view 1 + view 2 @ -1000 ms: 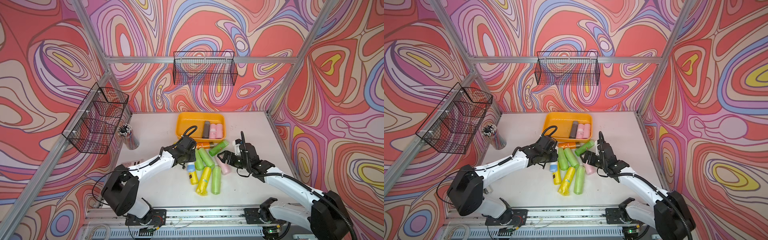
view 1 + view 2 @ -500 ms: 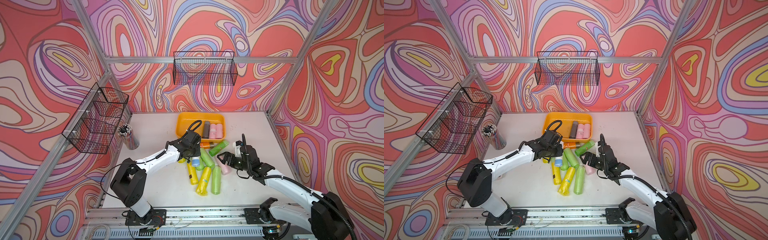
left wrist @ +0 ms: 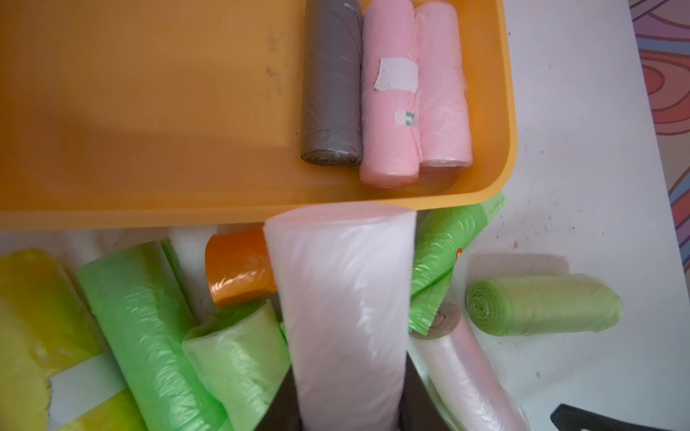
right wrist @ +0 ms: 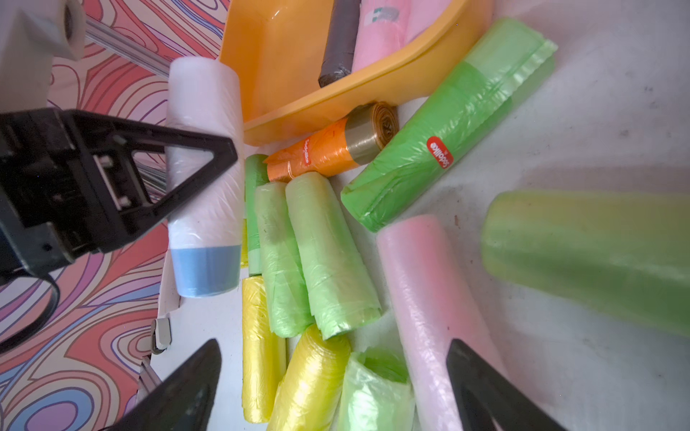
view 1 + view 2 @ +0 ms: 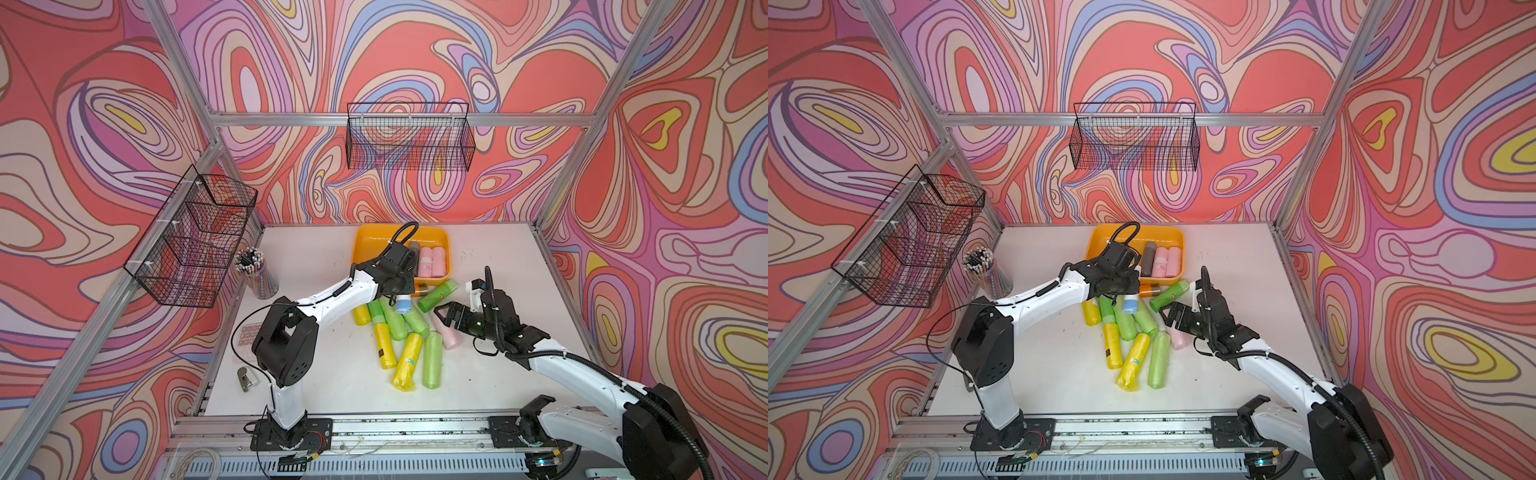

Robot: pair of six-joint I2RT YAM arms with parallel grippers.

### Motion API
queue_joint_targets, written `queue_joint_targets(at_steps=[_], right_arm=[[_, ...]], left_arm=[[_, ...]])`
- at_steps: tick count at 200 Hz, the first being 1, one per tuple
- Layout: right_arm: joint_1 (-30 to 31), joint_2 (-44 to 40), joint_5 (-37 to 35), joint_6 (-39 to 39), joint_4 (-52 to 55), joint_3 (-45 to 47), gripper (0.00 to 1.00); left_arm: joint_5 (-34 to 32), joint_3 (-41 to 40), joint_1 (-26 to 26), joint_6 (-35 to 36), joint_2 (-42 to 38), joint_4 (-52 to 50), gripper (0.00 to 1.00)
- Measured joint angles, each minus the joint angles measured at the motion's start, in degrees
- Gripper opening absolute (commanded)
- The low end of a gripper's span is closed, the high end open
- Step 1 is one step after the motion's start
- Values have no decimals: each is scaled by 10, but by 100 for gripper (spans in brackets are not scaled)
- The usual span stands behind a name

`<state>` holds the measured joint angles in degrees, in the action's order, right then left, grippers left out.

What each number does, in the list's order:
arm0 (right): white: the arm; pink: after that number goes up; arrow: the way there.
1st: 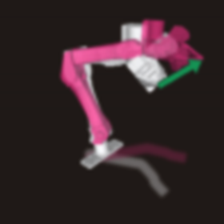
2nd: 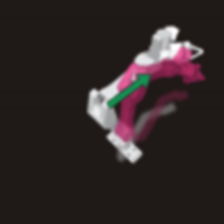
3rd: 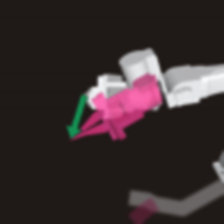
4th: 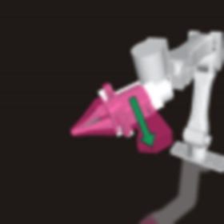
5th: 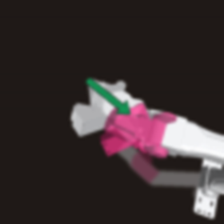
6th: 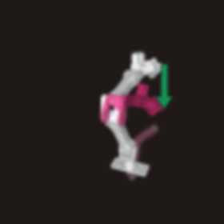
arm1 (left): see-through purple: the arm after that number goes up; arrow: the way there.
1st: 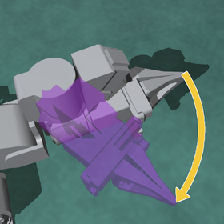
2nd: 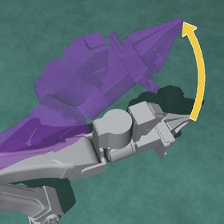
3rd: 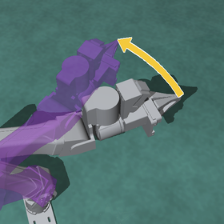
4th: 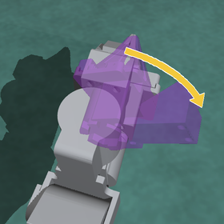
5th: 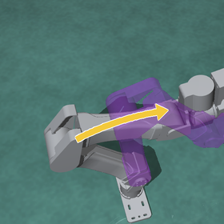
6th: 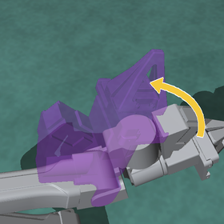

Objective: Put the roll of trash bags into the storage box
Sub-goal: Place the roll of trash bags in the storage box.

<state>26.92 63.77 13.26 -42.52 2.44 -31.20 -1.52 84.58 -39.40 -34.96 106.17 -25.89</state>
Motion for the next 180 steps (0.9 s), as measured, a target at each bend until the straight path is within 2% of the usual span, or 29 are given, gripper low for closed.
queue_joint_targets(at_steps=[107, 180], right_arm=[[0, -6, -30, 0, -21, -10, 96], [0, -14, -52, 0, -29, -5, 96]], left_arm=[[-22, 94, 3, 46, 67, -5, 0], [-40, 218, 39, 91, 151, -8, 0]])
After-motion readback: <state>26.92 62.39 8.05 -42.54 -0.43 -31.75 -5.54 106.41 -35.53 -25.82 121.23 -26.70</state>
